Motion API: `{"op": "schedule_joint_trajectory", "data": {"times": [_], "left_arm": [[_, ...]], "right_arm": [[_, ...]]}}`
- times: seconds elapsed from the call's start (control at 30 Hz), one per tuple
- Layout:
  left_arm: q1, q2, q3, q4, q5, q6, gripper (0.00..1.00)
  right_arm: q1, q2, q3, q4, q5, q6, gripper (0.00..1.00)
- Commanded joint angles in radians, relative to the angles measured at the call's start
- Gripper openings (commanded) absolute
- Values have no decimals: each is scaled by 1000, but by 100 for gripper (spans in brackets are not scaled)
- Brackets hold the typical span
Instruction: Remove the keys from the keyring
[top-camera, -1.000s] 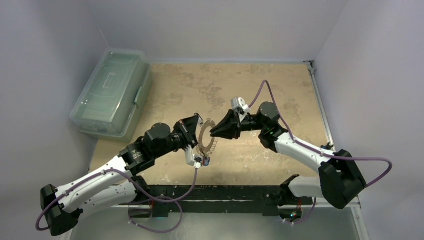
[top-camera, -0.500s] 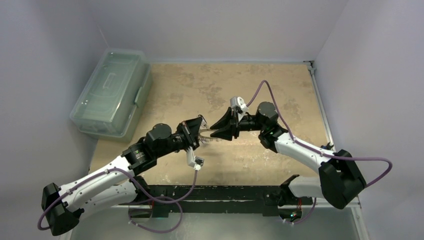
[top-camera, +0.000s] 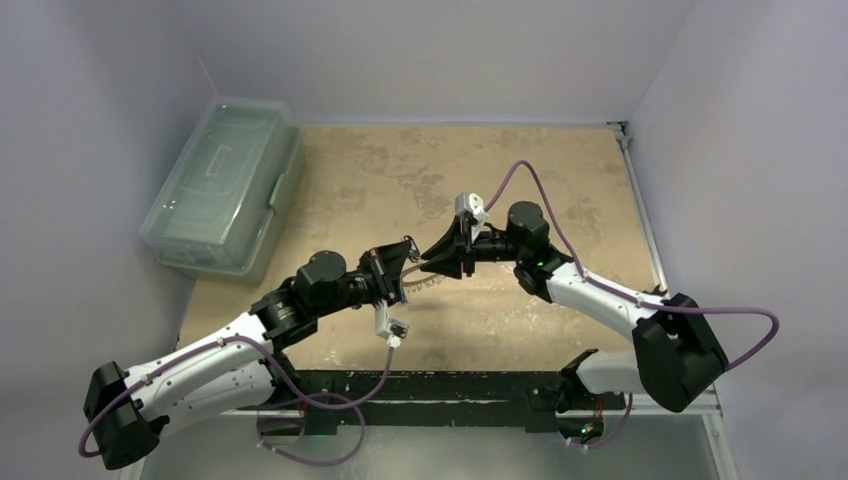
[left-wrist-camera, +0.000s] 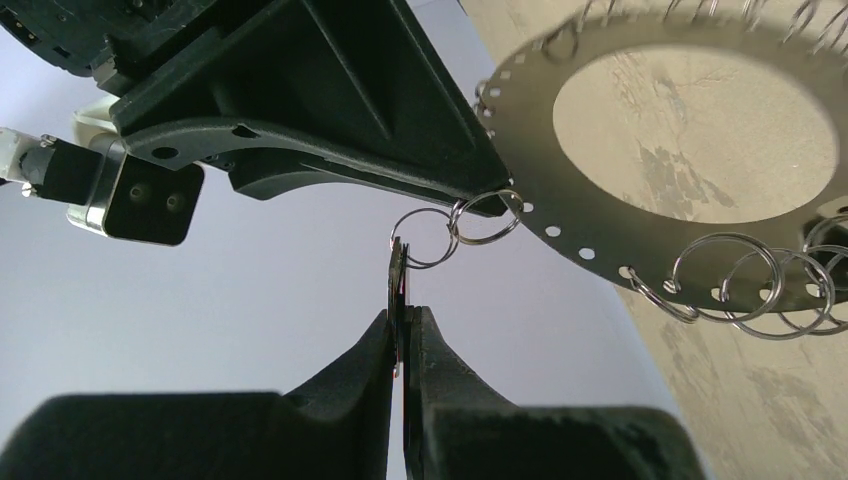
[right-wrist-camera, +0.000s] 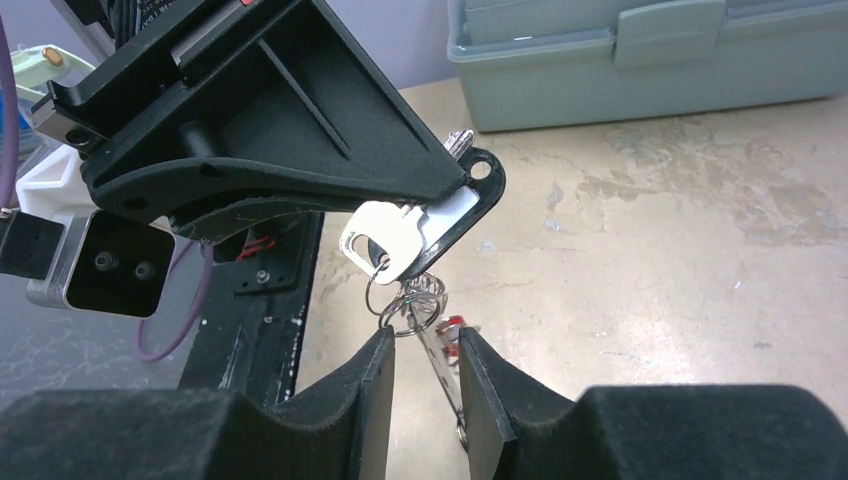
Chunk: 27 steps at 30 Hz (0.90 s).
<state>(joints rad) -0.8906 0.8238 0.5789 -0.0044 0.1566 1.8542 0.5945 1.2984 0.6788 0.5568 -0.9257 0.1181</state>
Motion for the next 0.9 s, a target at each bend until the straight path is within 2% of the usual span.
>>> {"op": "schedule_joint_trajectory", "data": {"times": [0.0, 0.6, 0.77, 0.87], "left_arm": [[1, -5, 1, 90, 18, 22, 0], [-1, 12, 14, 76, -17, 0, 0], [-3, 15, 17, 78, -30, -11, 0], [-5, 18, 19, 78, -38, -18, 0]], "right_arm": [[0, 2, 31, 24, -19, 3, 32], [2, 8, 22, 74, -23, 52, 27], [2, 13, 22, 76, -24, 58, 38], [2, 12, 21, 72, -11, 53, 38]]}}
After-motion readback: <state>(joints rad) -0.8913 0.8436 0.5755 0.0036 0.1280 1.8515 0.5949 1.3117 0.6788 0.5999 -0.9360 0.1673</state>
